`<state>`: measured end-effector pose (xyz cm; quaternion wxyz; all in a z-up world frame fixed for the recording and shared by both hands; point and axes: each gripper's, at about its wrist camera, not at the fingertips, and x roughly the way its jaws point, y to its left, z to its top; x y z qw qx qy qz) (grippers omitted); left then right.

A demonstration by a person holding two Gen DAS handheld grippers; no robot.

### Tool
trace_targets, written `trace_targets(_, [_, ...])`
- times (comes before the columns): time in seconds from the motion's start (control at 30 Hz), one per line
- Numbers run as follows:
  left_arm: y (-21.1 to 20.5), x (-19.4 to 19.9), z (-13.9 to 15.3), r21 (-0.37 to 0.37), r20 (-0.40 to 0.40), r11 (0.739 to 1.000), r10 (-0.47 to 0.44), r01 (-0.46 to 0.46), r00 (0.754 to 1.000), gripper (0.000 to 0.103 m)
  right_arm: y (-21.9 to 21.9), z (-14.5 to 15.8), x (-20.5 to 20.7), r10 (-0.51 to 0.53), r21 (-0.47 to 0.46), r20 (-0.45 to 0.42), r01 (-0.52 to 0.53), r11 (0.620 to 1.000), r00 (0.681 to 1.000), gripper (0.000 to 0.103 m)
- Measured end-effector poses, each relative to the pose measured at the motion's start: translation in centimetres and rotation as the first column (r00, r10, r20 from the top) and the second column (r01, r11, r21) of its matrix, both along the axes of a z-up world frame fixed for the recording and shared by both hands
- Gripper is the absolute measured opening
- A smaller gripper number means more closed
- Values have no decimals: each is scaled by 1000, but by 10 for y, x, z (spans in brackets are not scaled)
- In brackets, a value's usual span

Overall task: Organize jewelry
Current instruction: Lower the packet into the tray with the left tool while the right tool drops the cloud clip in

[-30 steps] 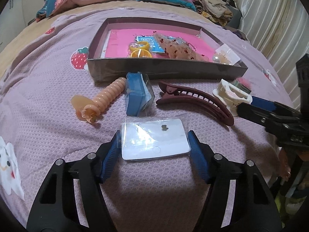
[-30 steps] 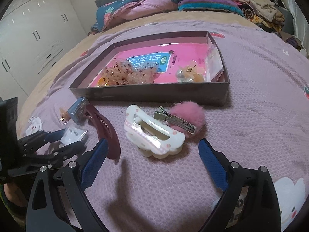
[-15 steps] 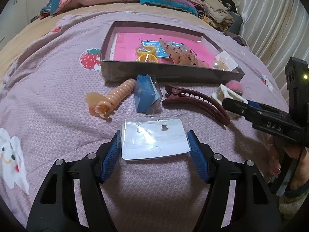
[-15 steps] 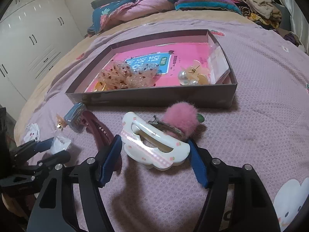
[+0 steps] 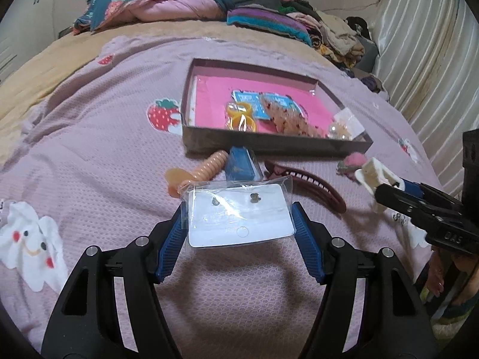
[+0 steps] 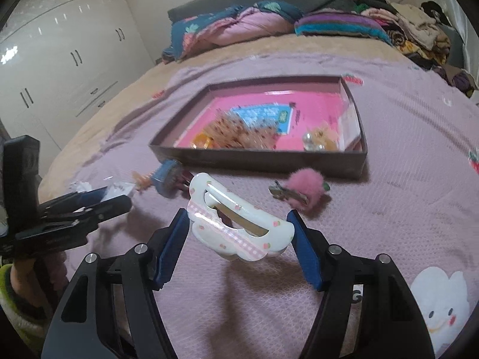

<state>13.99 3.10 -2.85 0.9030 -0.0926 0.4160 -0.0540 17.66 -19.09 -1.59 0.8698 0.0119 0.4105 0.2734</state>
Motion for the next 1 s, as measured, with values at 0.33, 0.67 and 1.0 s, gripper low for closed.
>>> trace_targets(0.33, [9,2,24,-16,47,999,32,-31,998,59,-1,48,-6,25,39,104,-29,999,994,66])
trace_targets(0.67, [19,17,49,-5,98,999,51,-51,994,59,-2,85,5,15,64,186,-27,998,982,66])
trace_targets(1.0, [20,42,65,12,126,999,51,-53,991,59,-6,98,30,-19,83,222,1,997,975,66])
